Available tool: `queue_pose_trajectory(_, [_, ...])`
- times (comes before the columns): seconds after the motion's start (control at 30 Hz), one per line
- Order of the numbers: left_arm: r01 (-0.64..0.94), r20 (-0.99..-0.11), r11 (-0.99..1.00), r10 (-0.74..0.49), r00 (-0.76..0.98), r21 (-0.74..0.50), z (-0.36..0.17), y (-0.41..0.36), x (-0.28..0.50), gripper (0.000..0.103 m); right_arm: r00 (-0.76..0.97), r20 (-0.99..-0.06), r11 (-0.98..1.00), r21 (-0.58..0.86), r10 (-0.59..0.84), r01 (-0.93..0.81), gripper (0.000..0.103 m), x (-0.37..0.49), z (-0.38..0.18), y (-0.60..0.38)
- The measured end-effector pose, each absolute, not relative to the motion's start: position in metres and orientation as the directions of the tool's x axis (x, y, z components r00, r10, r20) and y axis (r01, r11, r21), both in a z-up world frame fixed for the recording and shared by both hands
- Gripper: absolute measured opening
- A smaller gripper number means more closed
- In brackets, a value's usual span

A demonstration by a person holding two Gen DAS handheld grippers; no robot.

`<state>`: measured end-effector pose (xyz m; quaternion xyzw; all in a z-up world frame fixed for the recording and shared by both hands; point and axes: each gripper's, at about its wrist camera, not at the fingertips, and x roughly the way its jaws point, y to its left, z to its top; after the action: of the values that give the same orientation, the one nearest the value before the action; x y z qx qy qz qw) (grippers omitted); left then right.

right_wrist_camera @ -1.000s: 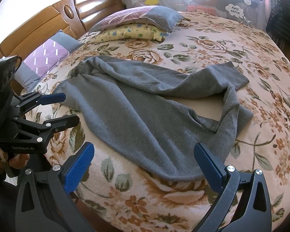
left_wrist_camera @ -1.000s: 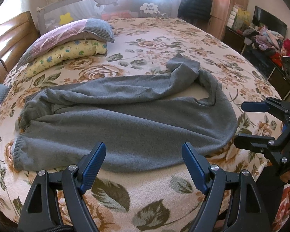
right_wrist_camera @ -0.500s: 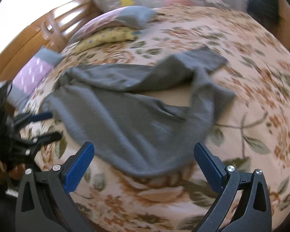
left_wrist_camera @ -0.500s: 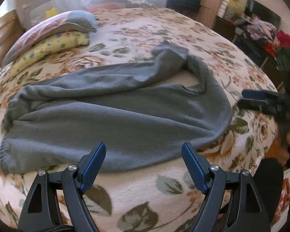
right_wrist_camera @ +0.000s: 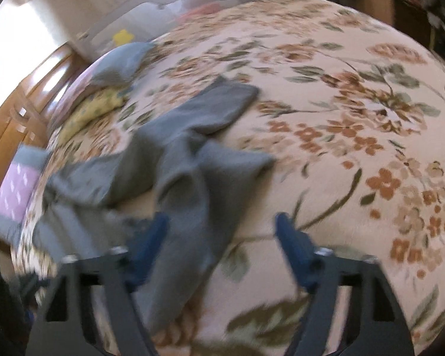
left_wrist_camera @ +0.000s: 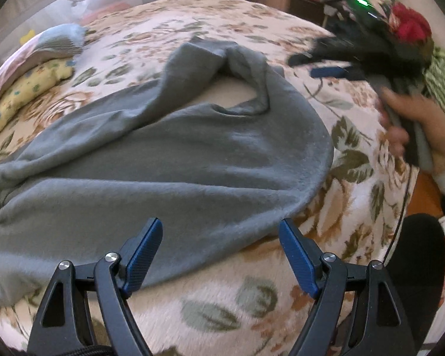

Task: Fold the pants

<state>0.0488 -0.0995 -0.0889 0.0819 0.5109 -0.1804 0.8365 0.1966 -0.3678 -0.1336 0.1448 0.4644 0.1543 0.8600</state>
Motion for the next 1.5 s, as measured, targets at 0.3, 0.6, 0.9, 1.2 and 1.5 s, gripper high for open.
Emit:
queue_pose_trajectory(0.3, [0.453,-0.916,0.891,-0.157,0.368,0.029,-0.12,-0.121,0.056,0.081,0.46,-0.767,0.885,0.455,0.447,-0.102,0.004,0.246,-0.174,-0.352])
queue_pose_trajectory(0.6, [0.505,-0.918,0.862,-0.235,0.319,-0.046,-0.111,-0.126,0.061,0.008,0.642,-0.697,0.911,0.412,0.32,-0.006,0.004,0.167,-0.119,-0.418])
queue_pose_trajectory(0.9, [0.573,-0.912,0.808,-0.327,0.249,-0.133,-0.097,-0.139,0.039,0.005,0.58,-0.776,0.902,0.403,0.247,0.156,0.004,0.105,-0.145,-0.494])
queue_pose_trajectory(1.2, [0.52,-0.905,0.848,-0.299,0.303,-0.106,-0.078,-0.1,0.06,0.018,0.591,-0.799,0.919,0.31,0.112,0.244,0.043,0.101,-0.135,-0.494])
queue_pose_trajectory(1.5, [0.409,-0.889,0.905,-0.276,0.366,-0.113,-0.062,-0.044,0.109,0.027,0.664,-0.747,0.971,0.121,-0.046,0.204,0.053,0.13,-0.084,-0.447])
